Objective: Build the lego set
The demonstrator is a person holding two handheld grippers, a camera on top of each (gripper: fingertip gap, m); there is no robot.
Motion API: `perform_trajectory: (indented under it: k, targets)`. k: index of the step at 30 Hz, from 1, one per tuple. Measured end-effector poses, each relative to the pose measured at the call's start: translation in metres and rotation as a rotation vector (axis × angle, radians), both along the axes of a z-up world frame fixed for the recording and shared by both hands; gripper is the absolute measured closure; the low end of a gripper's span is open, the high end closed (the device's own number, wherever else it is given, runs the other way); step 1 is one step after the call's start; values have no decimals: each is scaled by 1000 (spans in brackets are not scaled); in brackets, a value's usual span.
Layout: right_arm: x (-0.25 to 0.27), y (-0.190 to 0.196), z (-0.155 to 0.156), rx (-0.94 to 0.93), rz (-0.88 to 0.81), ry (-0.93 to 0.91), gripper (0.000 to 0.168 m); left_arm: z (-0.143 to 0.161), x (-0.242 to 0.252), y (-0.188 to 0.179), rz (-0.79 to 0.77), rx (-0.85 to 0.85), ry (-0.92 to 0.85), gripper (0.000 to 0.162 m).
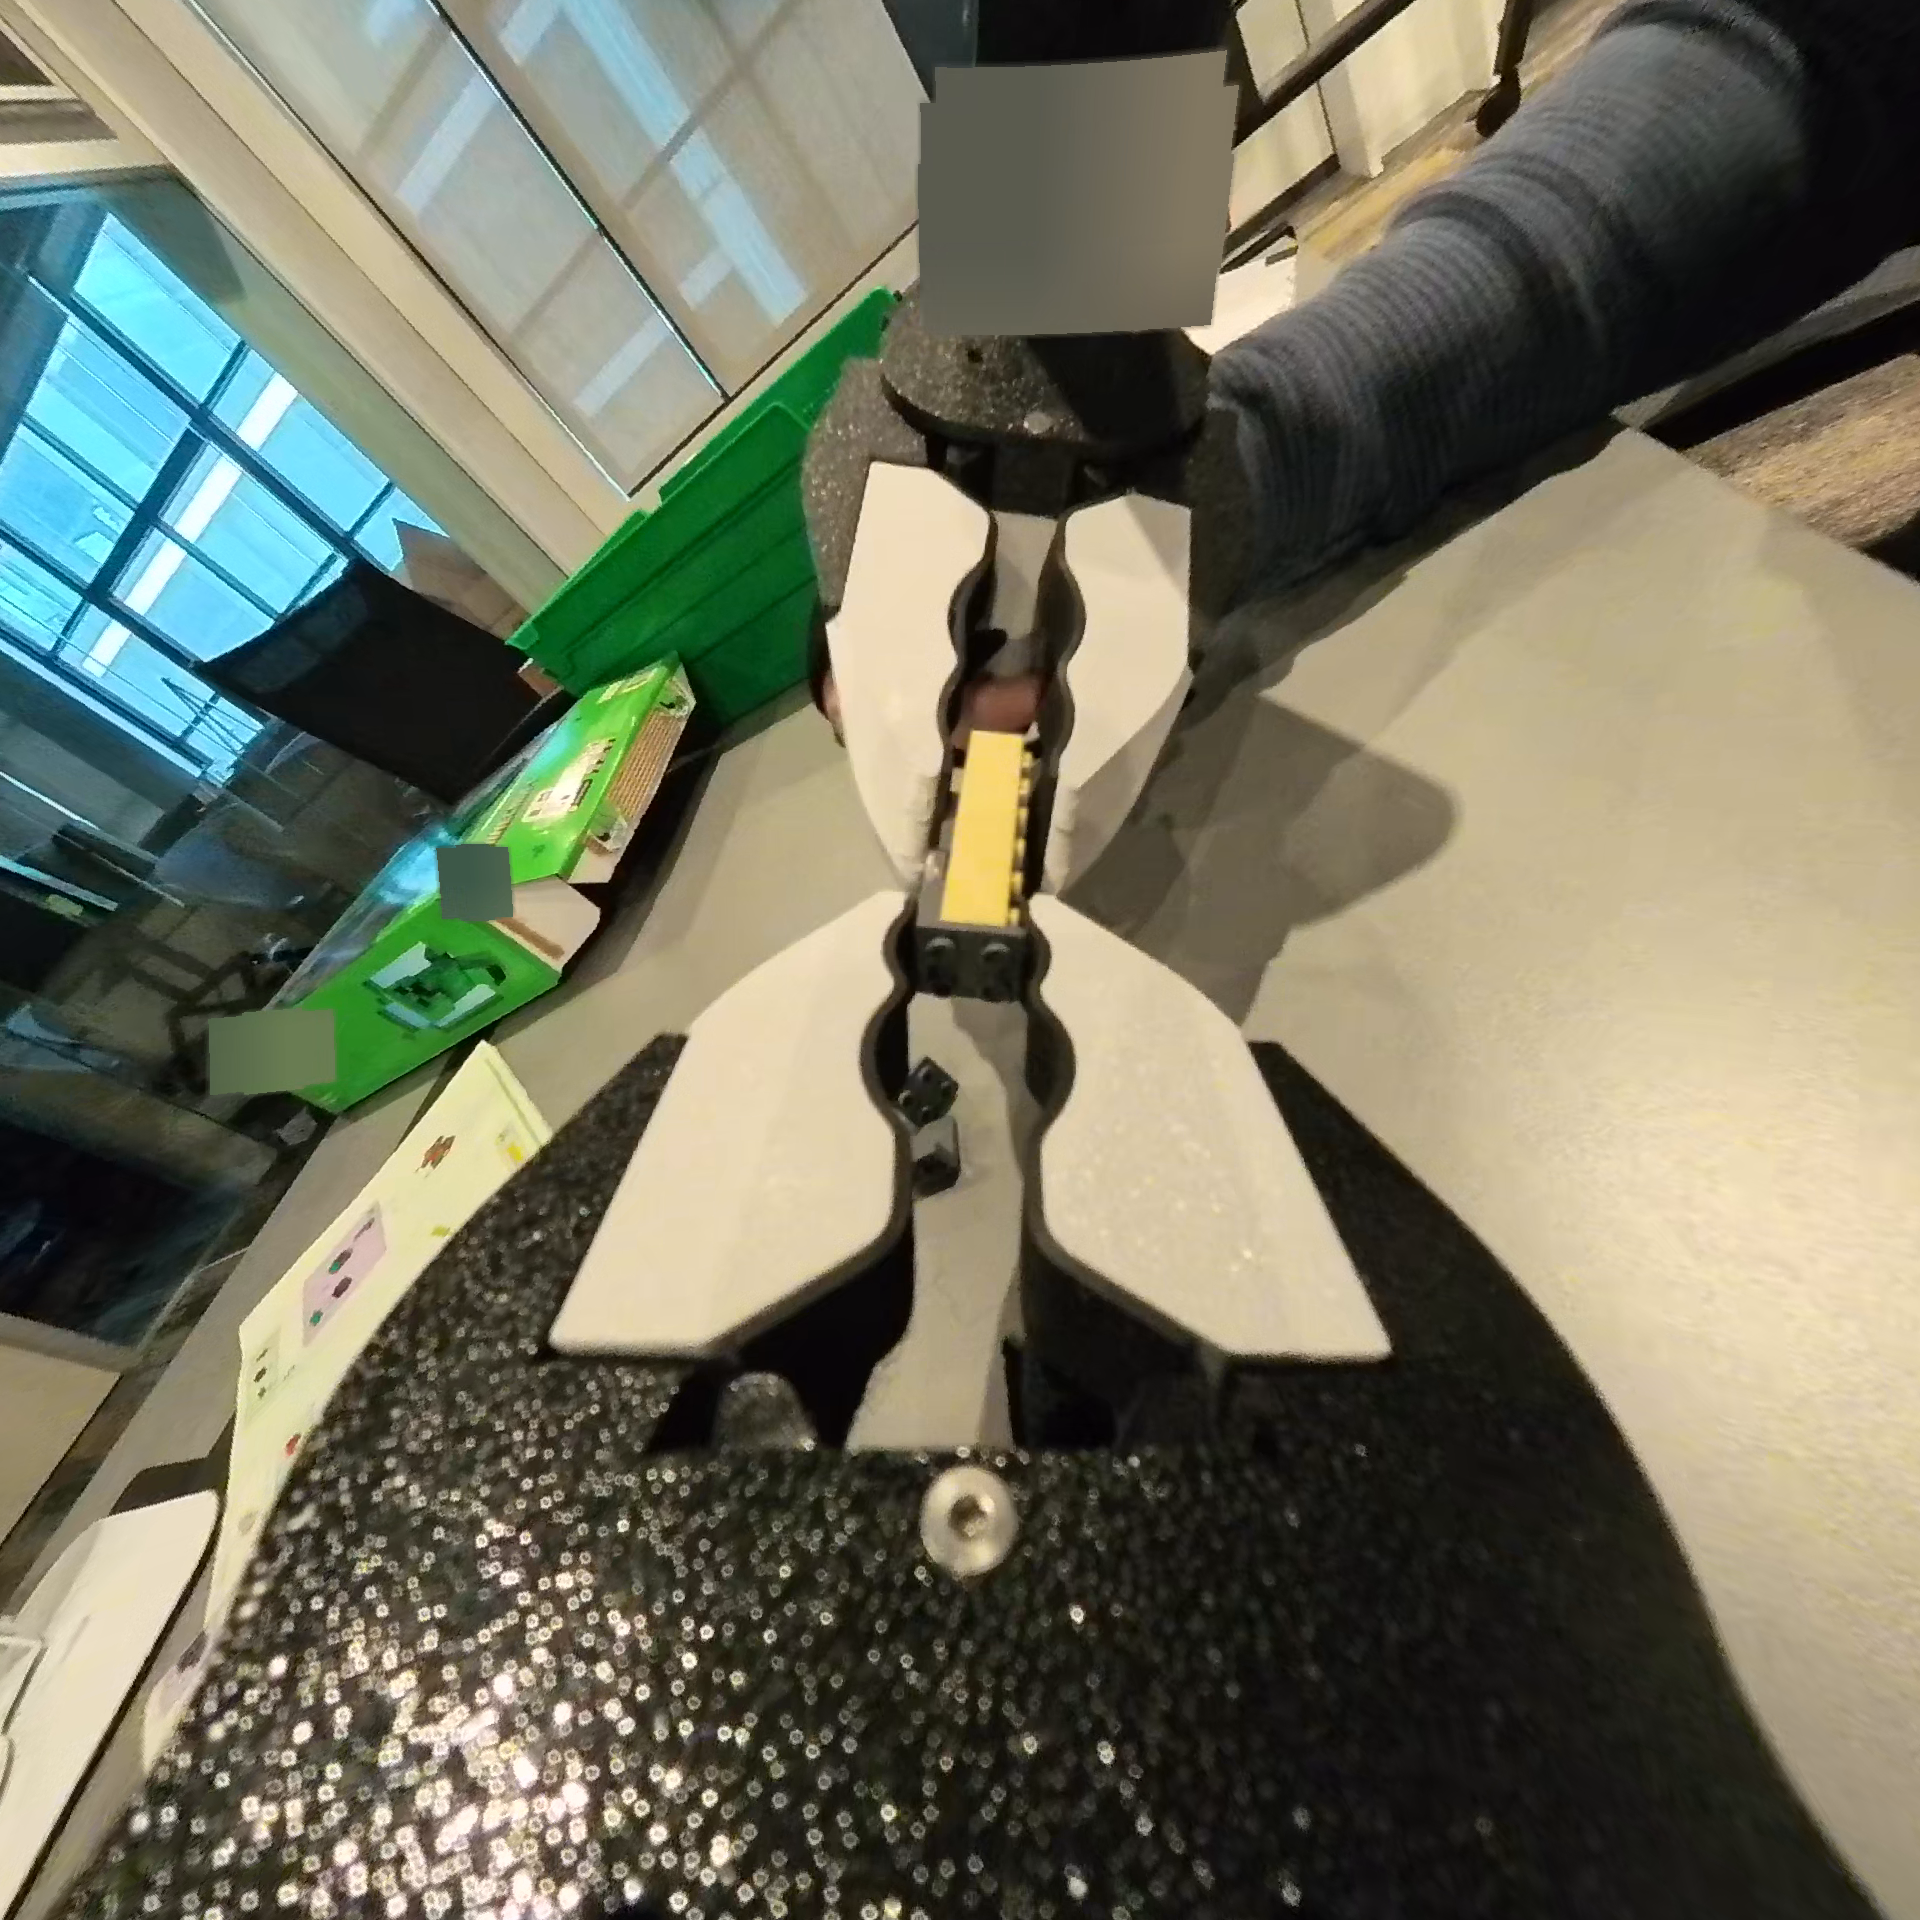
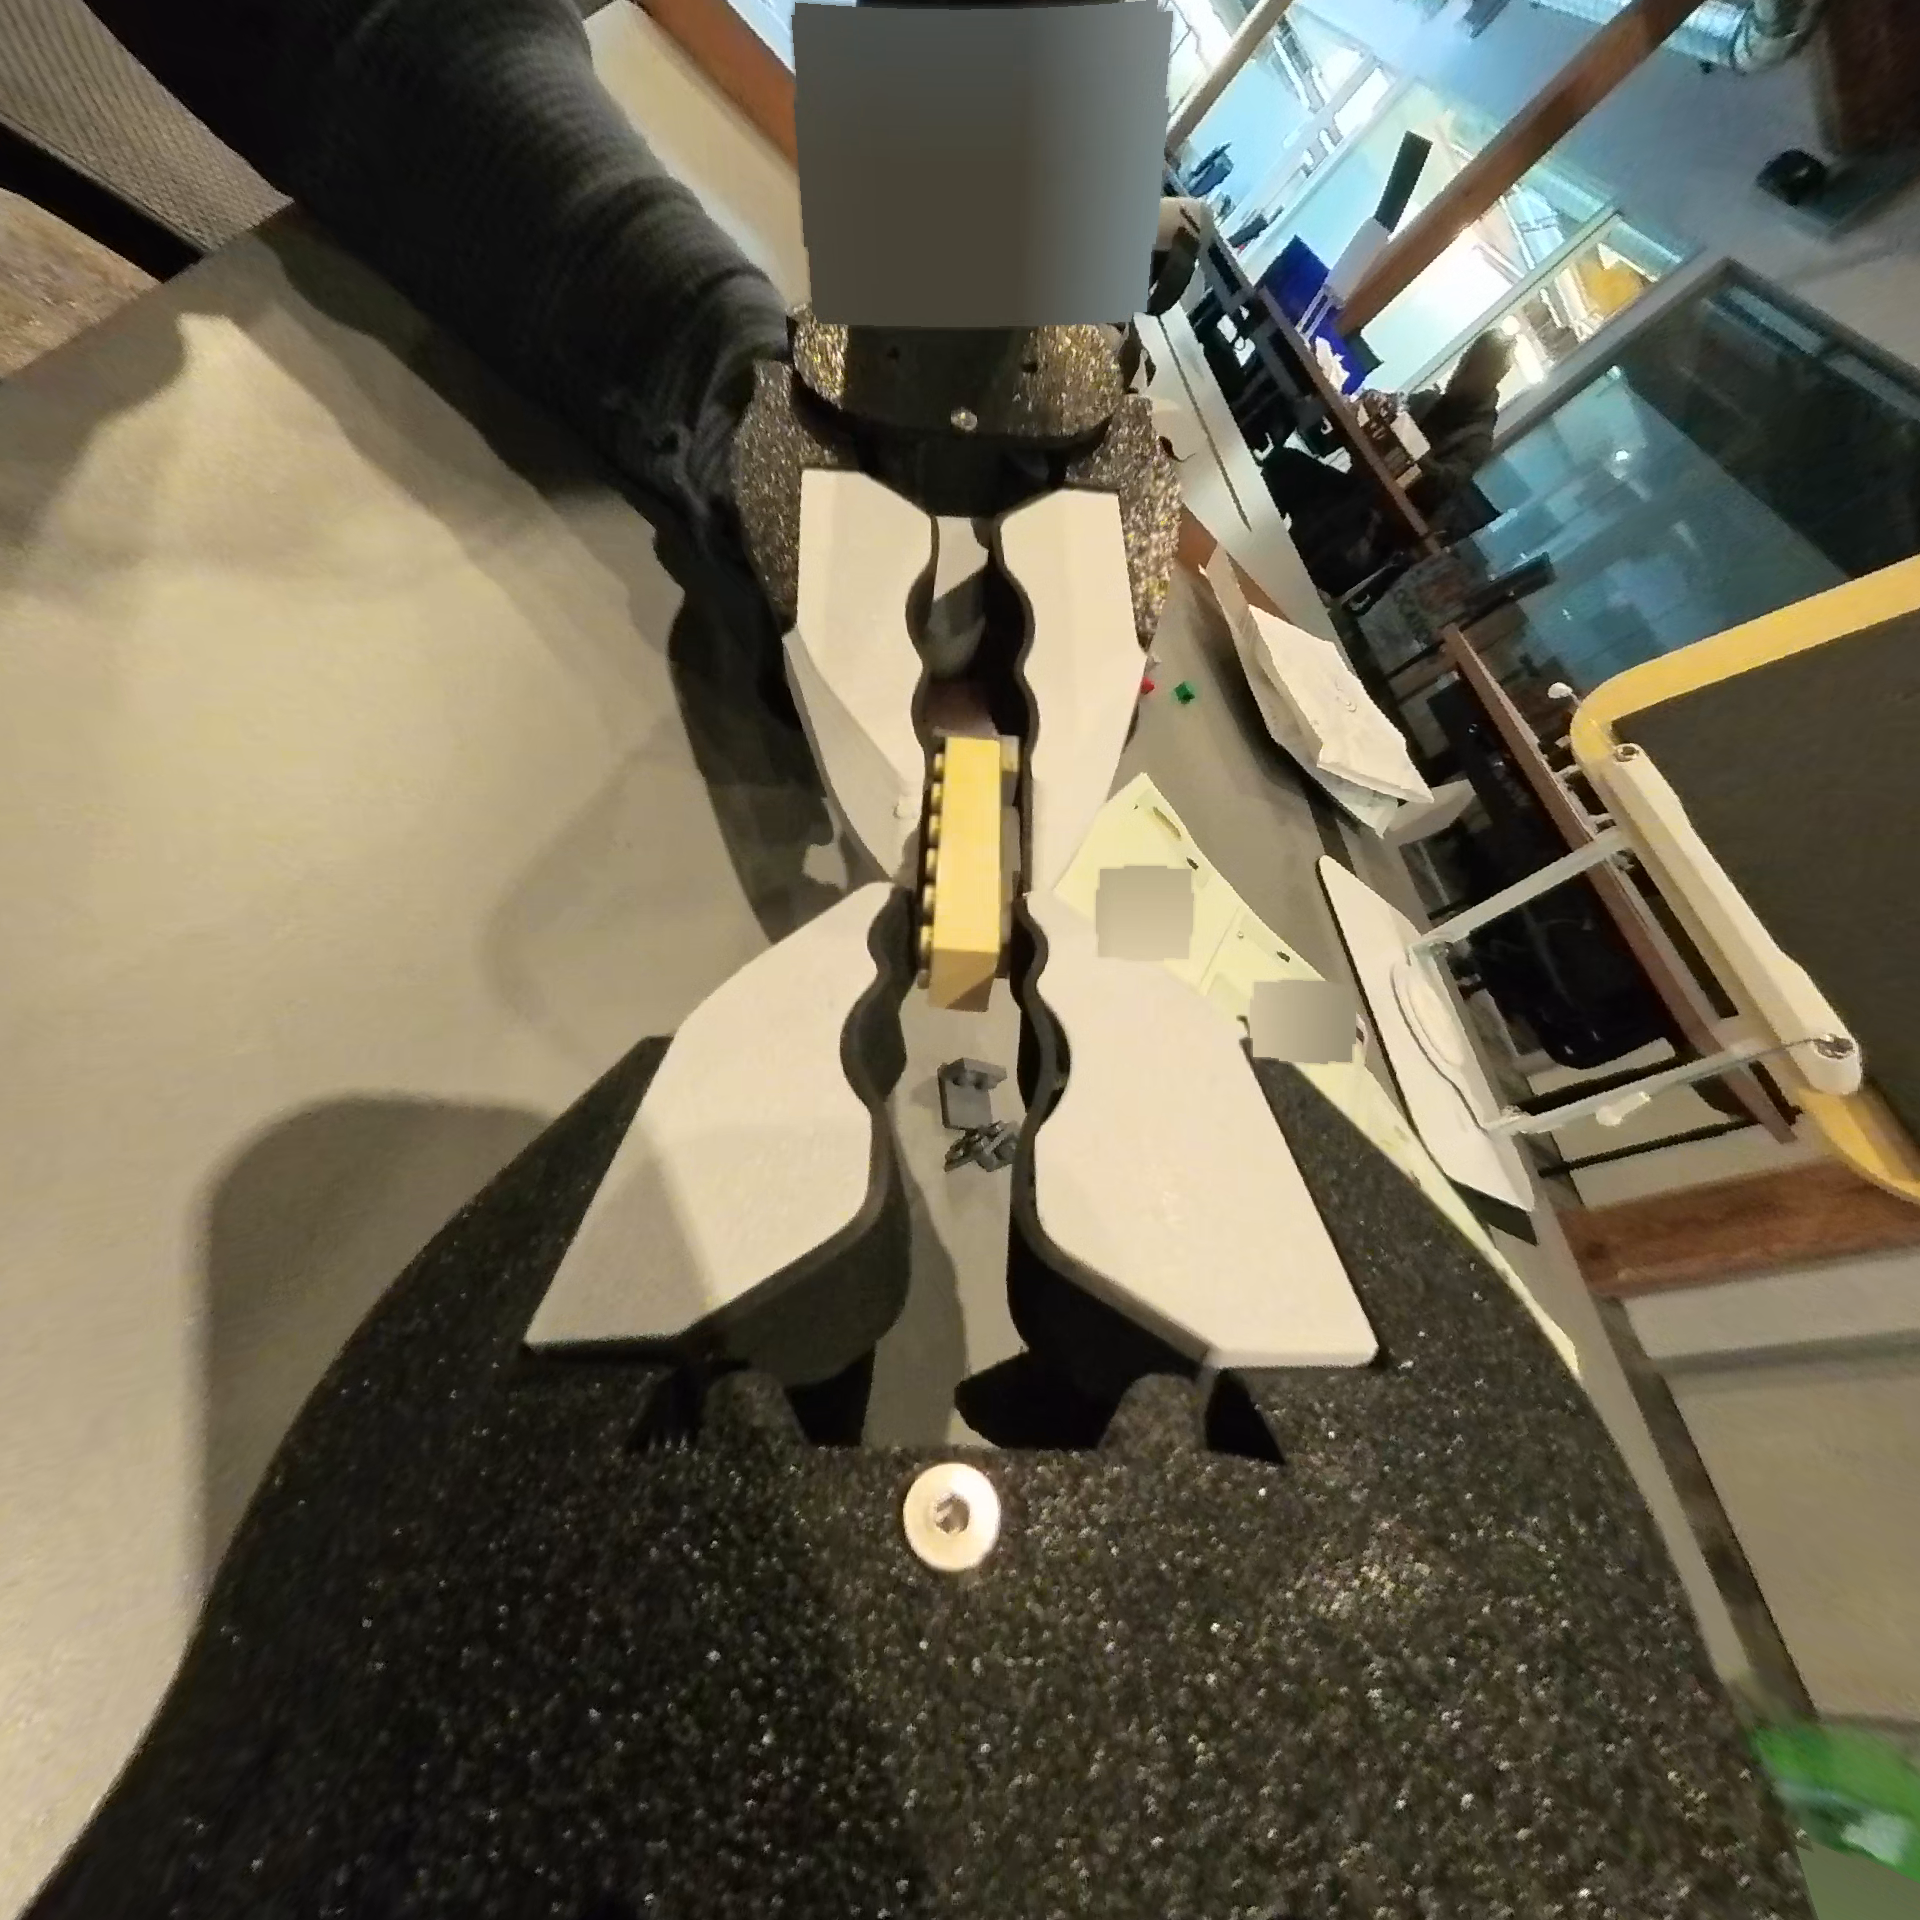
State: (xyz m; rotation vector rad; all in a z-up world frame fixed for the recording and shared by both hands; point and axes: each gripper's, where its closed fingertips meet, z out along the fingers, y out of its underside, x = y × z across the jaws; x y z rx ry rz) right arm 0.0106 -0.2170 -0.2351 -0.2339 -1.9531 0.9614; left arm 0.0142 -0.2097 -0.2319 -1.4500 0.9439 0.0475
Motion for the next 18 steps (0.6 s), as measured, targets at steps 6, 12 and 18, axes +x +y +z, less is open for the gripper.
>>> perform_trajectory:
  k: [6, 12, 18]
  targets:
    - [-1, 0, 0, 8, -7, 2, 152, 0, -1, 0, 5, -3, -10, 145]
    - [-1, -1, 2, -45, -11, -9, 151, 2, -2, -1, 3, 26, 14, 145]
    - [0, -2, 2, -45, 8, 11, 151, 2, 0, -2, -11, 29, 10, 145]
